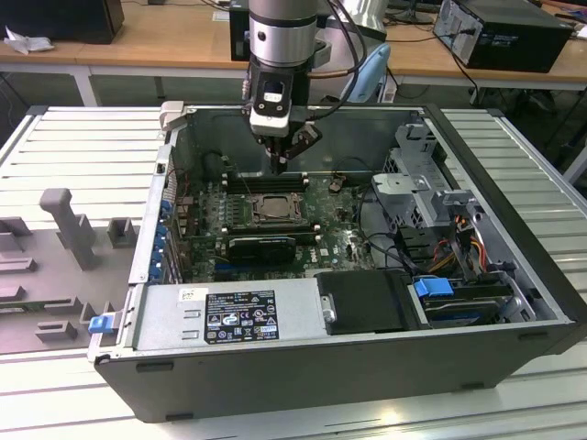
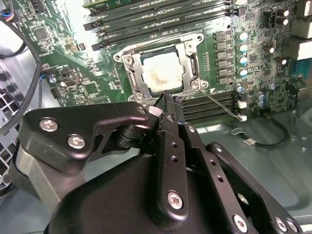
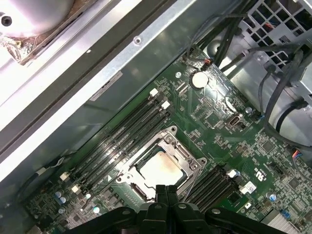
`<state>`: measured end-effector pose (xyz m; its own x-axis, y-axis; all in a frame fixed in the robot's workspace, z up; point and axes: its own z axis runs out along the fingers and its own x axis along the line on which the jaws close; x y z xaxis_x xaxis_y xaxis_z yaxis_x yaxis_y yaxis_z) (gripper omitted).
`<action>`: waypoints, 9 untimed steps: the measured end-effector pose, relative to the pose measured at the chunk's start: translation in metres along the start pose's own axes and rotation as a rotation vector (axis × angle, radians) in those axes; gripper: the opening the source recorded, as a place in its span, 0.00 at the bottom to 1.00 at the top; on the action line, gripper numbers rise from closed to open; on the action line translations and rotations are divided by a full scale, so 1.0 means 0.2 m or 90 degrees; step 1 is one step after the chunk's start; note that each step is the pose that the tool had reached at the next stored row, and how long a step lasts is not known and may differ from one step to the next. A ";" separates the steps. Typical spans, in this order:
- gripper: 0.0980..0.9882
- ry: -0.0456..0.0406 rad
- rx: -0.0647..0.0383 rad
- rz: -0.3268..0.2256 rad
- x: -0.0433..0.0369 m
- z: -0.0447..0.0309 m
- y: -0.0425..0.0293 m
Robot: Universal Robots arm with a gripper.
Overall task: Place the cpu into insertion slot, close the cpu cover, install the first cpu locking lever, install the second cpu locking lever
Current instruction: 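Install the first cpu locking lever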
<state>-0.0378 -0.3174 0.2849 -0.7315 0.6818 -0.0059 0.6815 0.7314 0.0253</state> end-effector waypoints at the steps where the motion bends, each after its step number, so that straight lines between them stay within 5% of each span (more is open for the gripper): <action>1: 0.01 0.0001 0.000 -0.003 0.000 0.000 0.000; 9: 0.01 0.0009 0.000 -0.037 0.000 0.000 0.000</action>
<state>-0.0377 -0.3175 0.2849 -0.7699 0.6381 -0.0059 0.6378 0.7698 0.0253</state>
